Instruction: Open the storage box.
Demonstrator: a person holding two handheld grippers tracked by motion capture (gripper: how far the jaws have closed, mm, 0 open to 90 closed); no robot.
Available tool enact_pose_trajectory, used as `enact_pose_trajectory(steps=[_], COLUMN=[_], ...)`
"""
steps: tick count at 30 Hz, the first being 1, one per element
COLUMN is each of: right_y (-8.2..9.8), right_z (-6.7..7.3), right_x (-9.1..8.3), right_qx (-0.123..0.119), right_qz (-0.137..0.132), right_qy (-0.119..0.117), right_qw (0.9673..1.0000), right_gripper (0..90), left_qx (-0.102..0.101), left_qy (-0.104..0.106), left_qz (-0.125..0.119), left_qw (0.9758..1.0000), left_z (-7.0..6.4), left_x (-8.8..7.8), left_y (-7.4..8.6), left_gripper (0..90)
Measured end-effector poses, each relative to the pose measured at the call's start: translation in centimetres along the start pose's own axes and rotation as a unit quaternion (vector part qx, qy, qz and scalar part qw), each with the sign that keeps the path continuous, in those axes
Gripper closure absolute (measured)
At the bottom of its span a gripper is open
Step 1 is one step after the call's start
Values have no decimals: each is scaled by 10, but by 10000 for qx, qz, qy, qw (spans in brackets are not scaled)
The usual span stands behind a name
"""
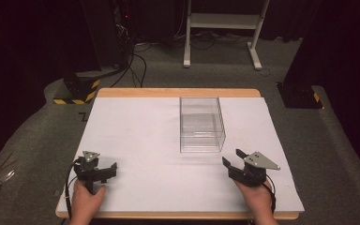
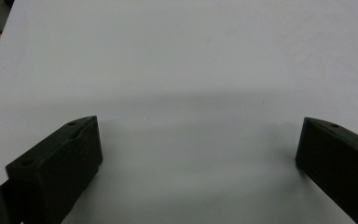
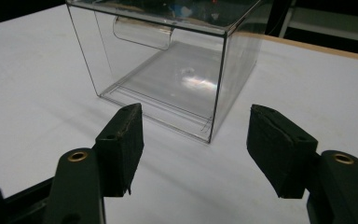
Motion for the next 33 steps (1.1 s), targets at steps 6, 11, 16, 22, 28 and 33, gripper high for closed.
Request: enact_pose_trajectory(steps=[6,11,16,22,28,33], right_y=[-3,-11,-17,-21,-21,-21], right_z=[3,6,11,16,20,21], right_x=[4,6,11,18,29,40], right_qx=[-91,-42,-69,-96,-83,-24], right_qz=[122,12,-61,-106,-37,59], right_qy=[128,154,101,75,34,-76], right_qw=[9998,9999,9999,9999,10000,10000], right_gripper=[372,386,409,440,494,511], left_qx=[2,3,2,20,22,4], left_qy=[0,-1,-3,-8,-19,-5], left_qz=[1,1,-2,-6,-20,-3], left_qw=[10000,10000,10000,10000,10000,10000], left_z=[0,0,0,0,0,0], left_x=[0,0,0,0,0,0], left_y=[0,0,0,0,0,0], left_gripper=[6,5,5,5,6,5])
Point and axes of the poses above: each handheld gripper's, and its own axes: x roughly forward along the jaws, y roughly out of its underside, z roughly to its left, the point moved 10 cm from there along x, roughly forward along the jaws, and after that the axes turned 9 degrees about -y, right-handed, at the moved point
